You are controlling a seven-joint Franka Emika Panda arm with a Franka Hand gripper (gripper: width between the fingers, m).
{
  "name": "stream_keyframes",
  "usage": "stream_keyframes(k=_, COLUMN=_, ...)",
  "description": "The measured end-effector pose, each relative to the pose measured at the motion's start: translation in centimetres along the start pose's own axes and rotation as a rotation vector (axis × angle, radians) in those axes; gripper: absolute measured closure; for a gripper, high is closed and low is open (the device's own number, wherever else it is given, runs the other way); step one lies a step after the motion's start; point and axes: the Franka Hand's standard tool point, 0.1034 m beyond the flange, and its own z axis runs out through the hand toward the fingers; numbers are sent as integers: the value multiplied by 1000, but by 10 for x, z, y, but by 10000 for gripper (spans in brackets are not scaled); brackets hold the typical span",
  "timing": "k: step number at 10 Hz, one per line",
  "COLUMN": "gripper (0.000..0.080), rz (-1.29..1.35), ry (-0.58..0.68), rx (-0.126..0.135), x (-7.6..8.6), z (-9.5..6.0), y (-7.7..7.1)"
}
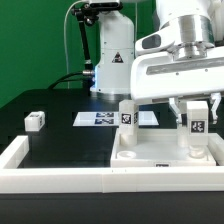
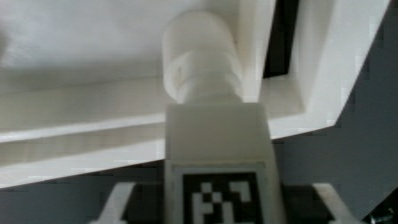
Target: Assemble square table
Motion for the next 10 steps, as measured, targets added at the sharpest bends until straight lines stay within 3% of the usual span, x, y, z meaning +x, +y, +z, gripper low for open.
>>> stream_keyframes(k=10, gripper=512, rz=2, ry=-22, rx=-5, x=-7, z=7, y=3)
